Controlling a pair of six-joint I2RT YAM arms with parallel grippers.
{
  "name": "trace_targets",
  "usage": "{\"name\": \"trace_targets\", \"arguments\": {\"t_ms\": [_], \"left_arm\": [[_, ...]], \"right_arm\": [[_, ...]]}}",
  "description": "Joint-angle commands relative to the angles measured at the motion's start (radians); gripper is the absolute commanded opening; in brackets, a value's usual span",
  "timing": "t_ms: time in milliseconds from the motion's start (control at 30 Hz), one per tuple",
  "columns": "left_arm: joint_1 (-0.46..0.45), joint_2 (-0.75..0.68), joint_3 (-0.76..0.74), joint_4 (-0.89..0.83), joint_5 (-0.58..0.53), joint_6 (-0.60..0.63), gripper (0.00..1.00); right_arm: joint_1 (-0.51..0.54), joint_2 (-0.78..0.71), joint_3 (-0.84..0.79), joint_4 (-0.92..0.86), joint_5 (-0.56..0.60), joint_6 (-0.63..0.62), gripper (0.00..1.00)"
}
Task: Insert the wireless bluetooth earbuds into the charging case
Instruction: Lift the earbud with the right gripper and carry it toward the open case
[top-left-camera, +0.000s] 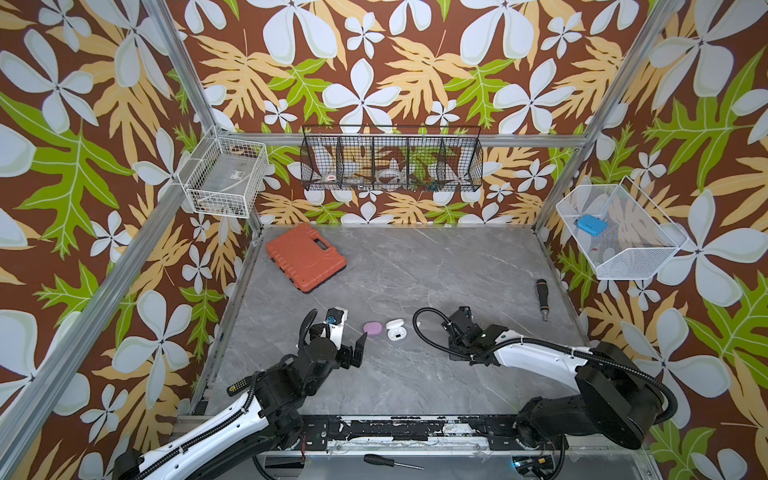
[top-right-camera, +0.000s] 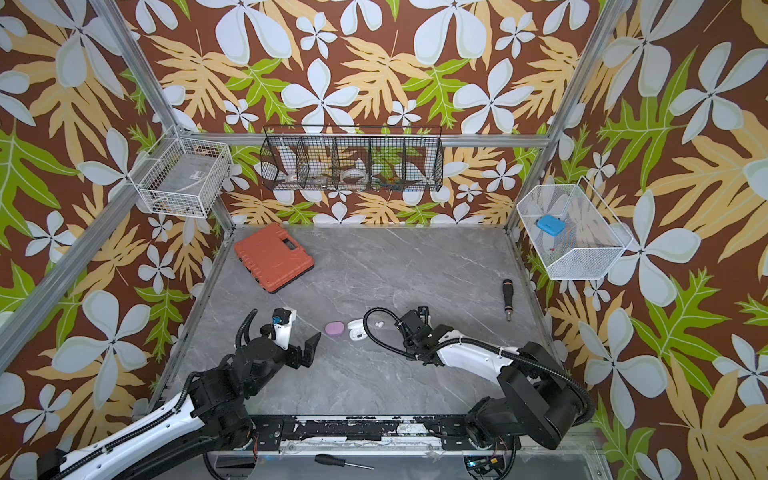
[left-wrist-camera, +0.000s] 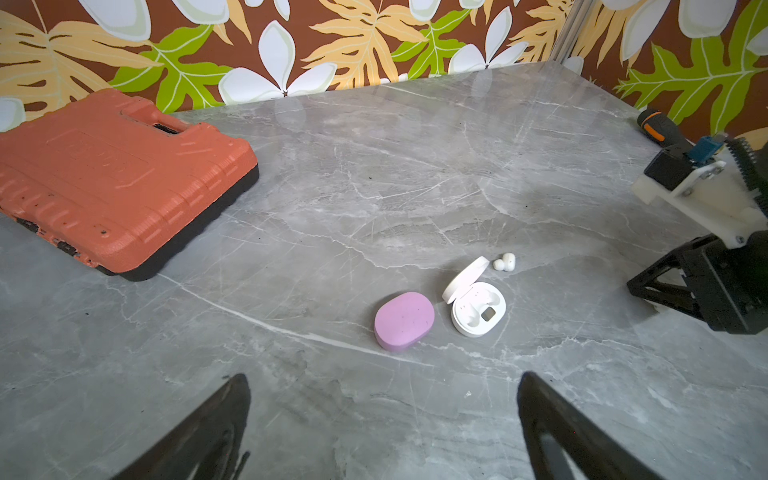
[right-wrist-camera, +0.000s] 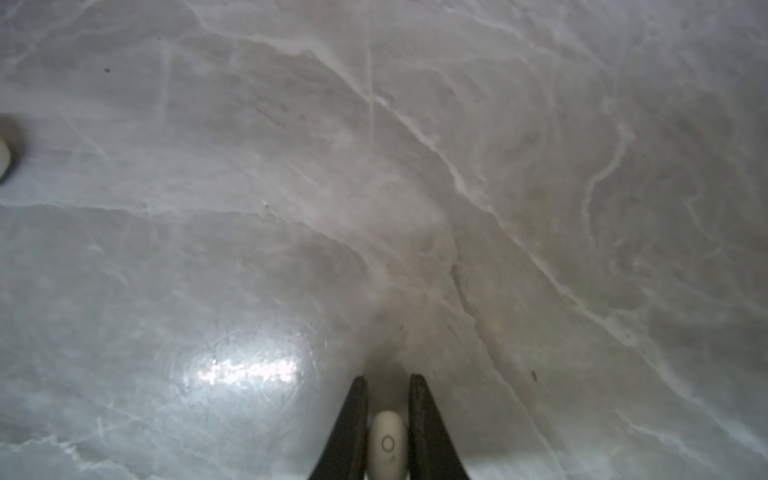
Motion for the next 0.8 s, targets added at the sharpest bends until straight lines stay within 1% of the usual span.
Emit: {"name": "trace_targets", "arguments": {"t_ms": [0, 400, 767], "left_arm": [[0.003, -0.002, 0.005, 0.023, -0.005, 0.005, 1.00], [0.003, -0.006, 0.005, 0.023, -0.004, 0.005, 1.00], [0.004, -0.008, 0.003, 0.022, -0.002, 0.006, 1.00]], "right_arm": [[0.001, -0.004, -0.006, -0.067, -0.081, -0.005, 0.17], [0.002, -0.011, 0.003, -0.046, -0.115, -0.016, 0.17], [0.005, 0.004, 0.049, -0.006, -0.147, -0.021, 0.17]]}}
